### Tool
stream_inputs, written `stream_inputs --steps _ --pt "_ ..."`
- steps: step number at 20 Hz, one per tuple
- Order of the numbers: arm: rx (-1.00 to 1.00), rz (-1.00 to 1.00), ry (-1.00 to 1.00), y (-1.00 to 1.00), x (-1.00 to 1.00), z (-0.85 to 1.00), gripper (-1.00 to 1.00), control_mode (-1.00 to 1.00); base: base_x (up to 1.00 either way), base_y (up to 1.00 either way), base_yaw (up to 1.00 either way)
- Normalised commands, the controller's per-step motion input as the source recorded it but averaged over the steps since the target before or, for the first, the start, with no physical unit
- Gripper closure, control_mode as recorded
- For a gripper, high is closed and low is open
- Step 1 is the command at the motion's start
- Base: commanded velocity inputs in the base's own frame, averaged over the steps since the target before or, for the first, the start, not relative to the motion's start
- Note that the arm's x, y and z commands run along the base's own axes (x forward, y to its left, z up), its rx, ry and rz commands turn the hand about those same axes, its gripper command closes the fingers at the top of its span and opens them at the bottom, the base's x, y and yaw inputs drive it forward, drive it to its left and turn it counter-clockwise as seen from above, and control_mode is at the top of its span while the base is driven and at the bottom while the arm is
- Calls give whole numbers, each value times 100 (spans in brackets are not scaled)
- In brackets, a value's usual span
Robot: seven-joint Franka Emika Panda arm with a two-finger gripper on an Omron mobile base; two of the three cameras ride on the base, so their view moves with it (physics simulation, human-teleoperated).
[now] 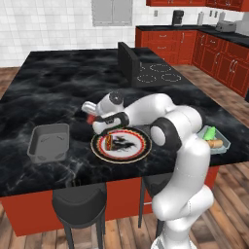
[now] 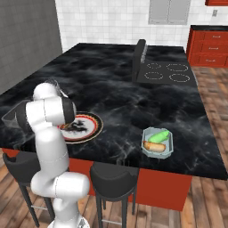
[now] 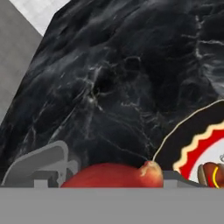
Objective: Place one cooked food and one vegetable from the large plate to each tupperware container.
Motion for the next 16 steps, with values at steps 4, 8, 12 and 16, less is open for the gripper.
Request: stream_inputs --steps 4,8,12,16 --pt "-16 6 21 65 24 100 100 -100 0 0 0" --pt "-25 11 32 97 4 79 100 -100 0 0 0" --pt "-27 10 11 100 -18 9 100 -100 0 0 0" --pt "-26 6 0 100 -14 -14 100 -100 0 0 0"
